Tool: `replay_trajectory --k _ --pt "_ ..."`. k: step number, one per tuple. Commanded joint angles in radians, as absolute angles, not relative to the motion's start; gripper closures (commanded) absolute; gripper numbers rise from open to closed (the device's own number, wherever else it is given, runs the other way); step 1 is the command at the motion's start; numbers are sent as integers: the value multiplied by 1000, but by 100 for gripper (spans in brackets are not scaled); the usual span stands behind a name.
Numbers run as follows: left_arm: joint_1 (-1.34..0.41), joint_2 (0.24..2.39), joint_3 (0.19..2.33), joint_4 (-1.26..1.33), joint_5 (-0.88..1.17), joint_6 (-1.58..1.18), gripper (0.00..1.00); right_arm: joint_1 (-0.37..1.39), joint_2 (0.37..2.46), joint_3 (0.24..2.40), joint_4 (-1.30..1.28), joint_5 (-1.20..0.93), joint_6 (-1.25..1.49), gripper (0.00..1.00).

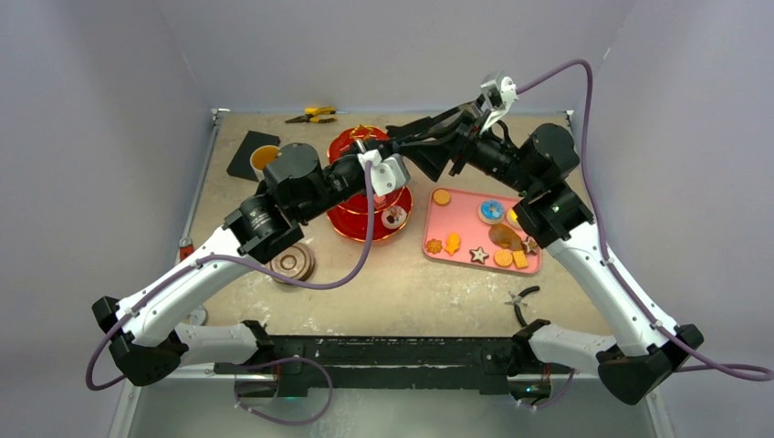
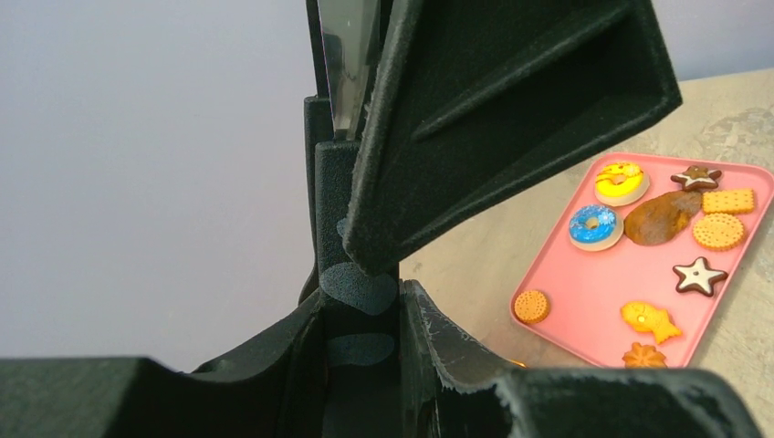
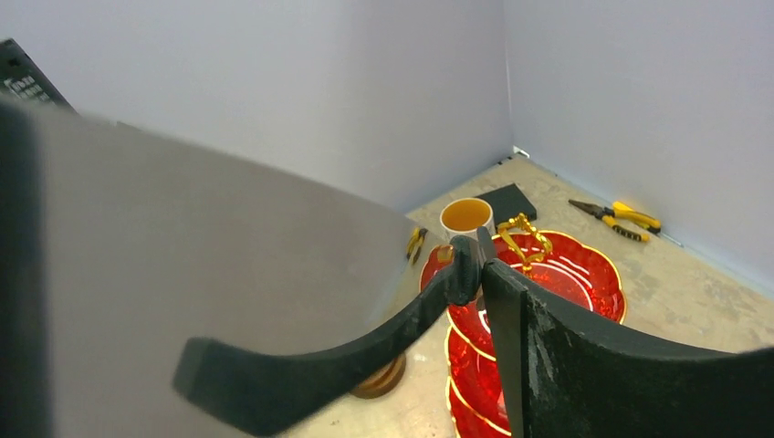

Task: Serve the afternoon tea
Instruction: Pick up the clamp from the center of the board.

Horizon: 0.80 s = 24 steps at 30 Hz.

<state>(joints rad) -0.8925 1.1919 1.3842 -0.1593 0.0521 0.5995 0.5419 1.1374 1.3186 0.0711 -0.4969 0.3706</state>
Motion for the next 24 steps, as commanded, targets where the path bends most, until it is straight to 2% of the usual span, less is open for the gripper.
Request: replay_trajectory --k 1,7,10,11,13,14,16,17,19,24 --pt "-890 1201 1419 -168 52 609 100 551 1119 1324 216 -557 433 27" --pt "-891 1198 1419 -170 57 601 100 550 1124 1300 299 -534 487 36" --pt "-891 1198 1424 -167 51 603 100 550 1124 1299 291 -534 481 37" --pt "-891 1197 1427 -167 48 605 94 550 1121 1298 278 -527 473 38" --pt "-890 1197 1434 -165 44 607 76 550 1115 1295 253 -505 453 40" --pt "-891 1197 1436 -163 41 608 64 550 1111 1293 239 -491 442 40" --pt "-890 1196 1436 -154 34 610 31 550 1103 1285 211 -462 423 42" --pt "-891 1194 1435 -144 27 610 22 550 1096 1278 197 -445 412 42" --pt "-890 1187 1436 -129 20 610 16 550 1085 1261 174 -409 394 44" --pt "-891 1183 1470 -151 16 561 9 551 1055 1194 141 -302 360 54"
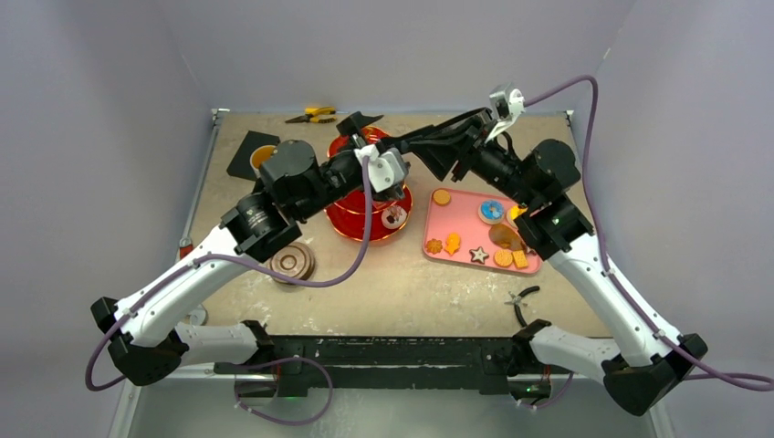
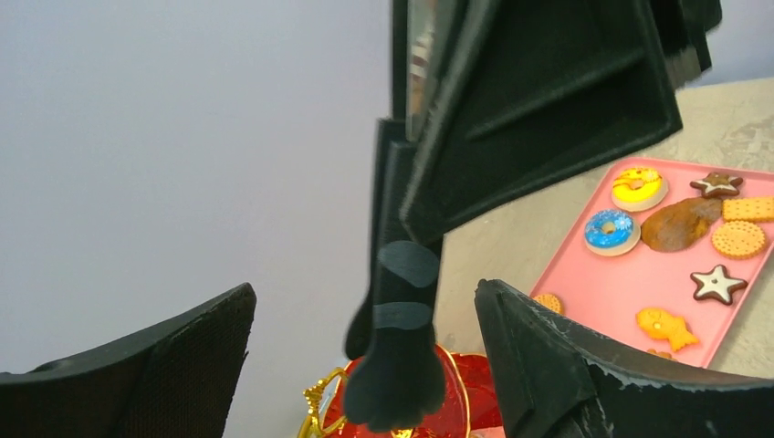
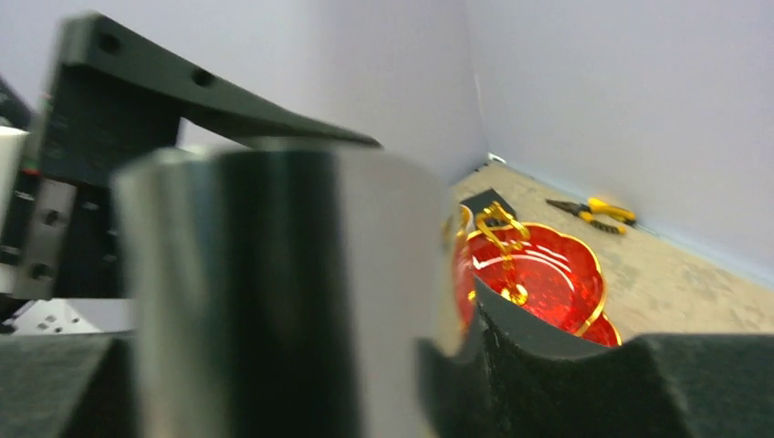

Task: Serve the afternoon tea
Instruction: Pick up the clamp from the center of the board, then pick up the desert from the tray.

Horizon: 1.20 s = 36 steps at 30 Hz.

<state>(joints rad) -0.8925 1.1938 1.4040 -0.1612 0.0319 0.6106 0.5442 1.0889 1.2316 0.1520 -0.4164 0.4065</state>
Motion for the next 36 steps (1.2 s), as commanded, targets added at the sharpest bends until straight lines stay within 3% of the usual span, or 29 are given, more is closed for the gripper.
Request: replay_trajectory --k 1,7,15,24,36 --pt "-890 1177 1473 -152 15 545 9 551 1053 1181 129 -279 354 55" --pt "-890 1140 1503 -203 63 473 5 550 1022 1084 43 -47 300 52" --pt "-890 1142 1502 -202 -84 453 2 549 925 959 -67 219 307 44" --pt "-889 1157 1480 -191 -137 413 1 550 845 831 -184 477 411 44" --pt "-879 1192 1496 -209 -209 334 1 550 900 697 -77 726 451 44"
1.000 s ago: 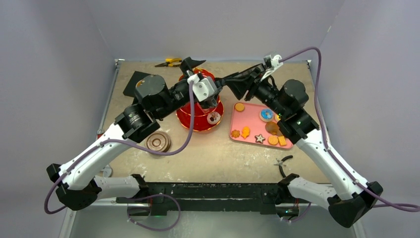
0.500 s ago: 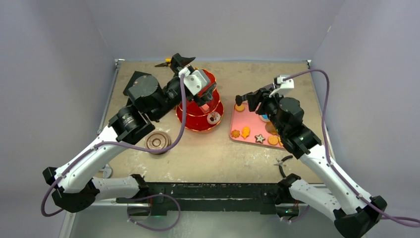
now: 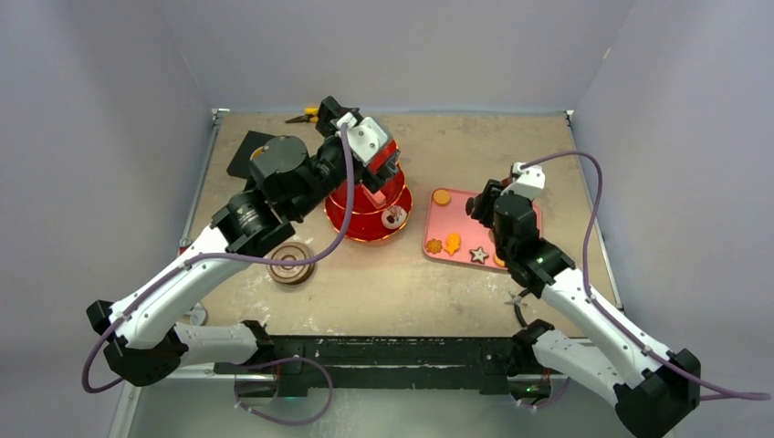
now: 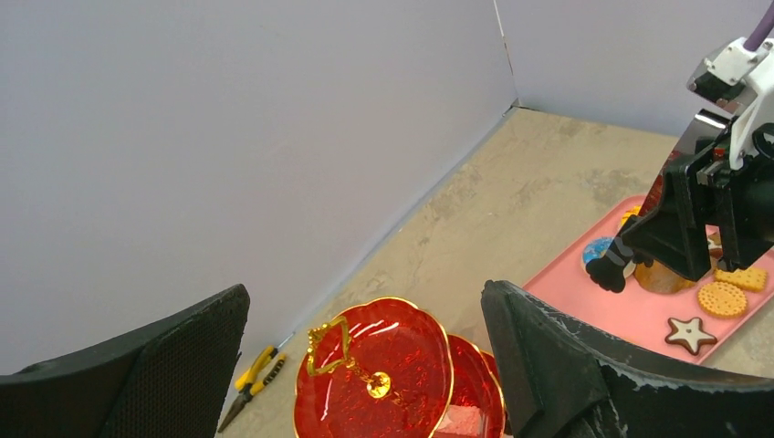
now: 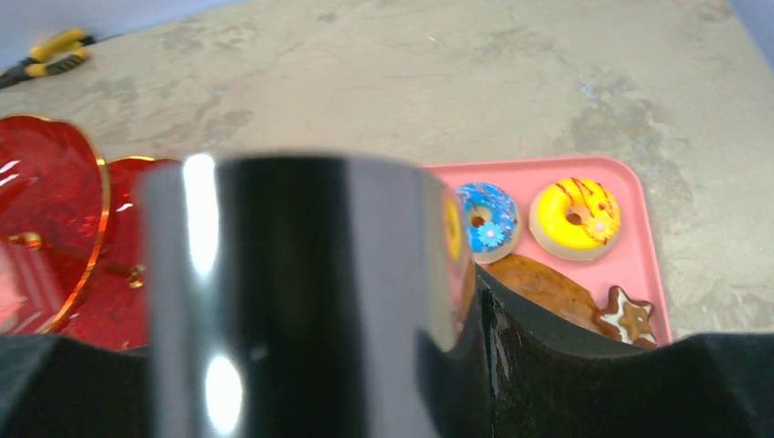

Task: Serve the afternoon tea
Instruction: Pick up the desert from the tray.

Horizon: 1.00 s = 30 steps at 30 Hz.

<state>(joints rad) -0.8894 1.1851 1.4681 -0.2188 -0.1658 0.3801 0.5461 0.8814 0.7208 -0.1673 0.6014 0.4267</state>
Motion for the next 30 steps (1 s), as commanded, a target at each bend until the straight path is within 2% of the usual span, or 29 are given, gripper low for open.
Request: replay_trajectory --k 1,13,20,30 --pt "-879 1193 1497 -208 -213 334 1 548 906 687 -57 740 451 44" --pt "-873 1214 1513 -222 -235 331 1 535 1018 624 146 886 430 40" --pt "-848 1237 1544 -251 -218 308 1 480 1110 612 229 893 440 35" --pt "-815 1240 1559 -255 -199 299 1 443 1177 582 299 852 454 33"
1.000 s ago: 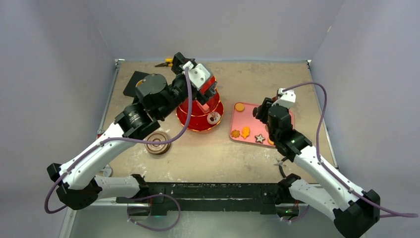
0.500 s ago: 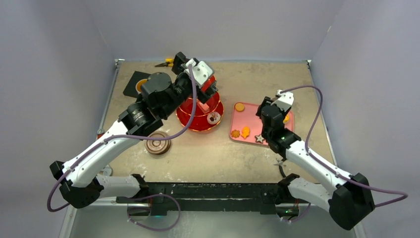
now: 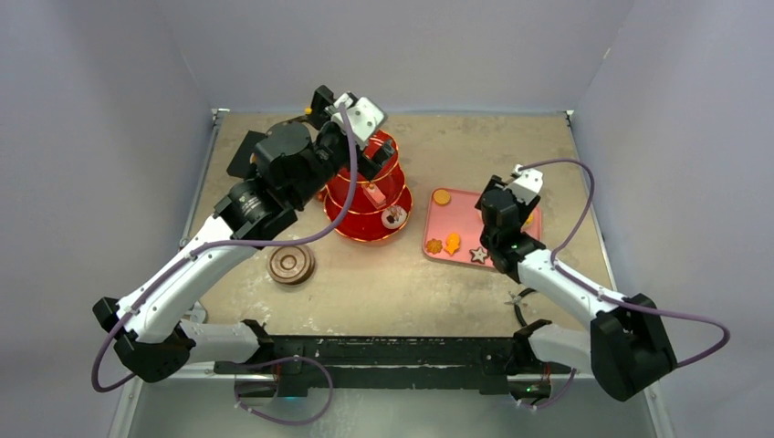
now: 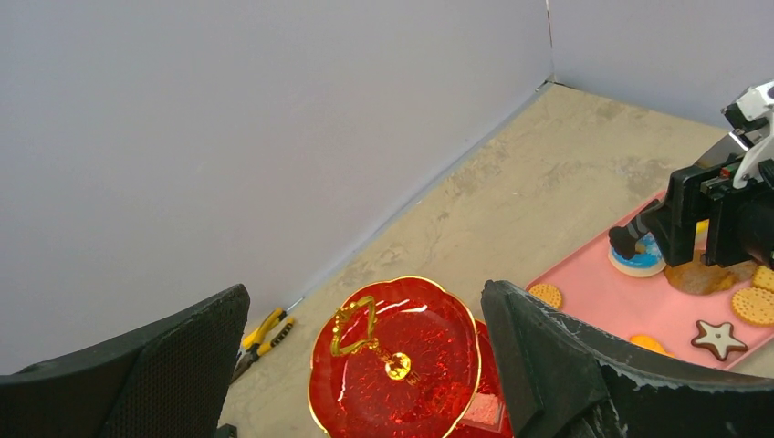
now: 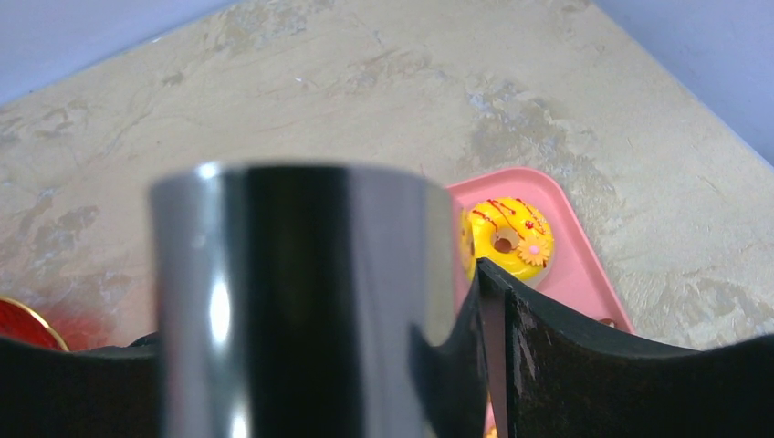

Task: Serve the afternoon tea
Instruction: Pick up the desert from the tray.

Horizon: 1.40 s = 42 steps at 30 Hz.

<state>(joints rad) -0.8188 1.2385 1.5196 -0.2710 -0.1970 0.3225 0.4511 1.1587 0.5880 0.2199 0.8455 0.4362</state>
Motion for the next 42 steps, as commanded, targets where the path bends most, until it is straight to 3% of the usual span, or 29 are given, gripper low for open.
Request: replay_trajectory --k 1,16,25,32,42 --pt "-815 1240 1560 -254 -204 299 1 439 1185 583 301 849 457 32" --pt "-670 1319 1664 -360 -194 219 1 417 1294 614 293 774 480 34" --pt "-606 1381 1696 -426 -133 181 1 416 1276 618 304 754 453 51" --pt "-592 1390 1699 -442 -145 186 1 423 1176 668 295 696 386 53" --pt "-552 1394 1701 -454 -117 160 1 660 1087 801 349 615 298 54"
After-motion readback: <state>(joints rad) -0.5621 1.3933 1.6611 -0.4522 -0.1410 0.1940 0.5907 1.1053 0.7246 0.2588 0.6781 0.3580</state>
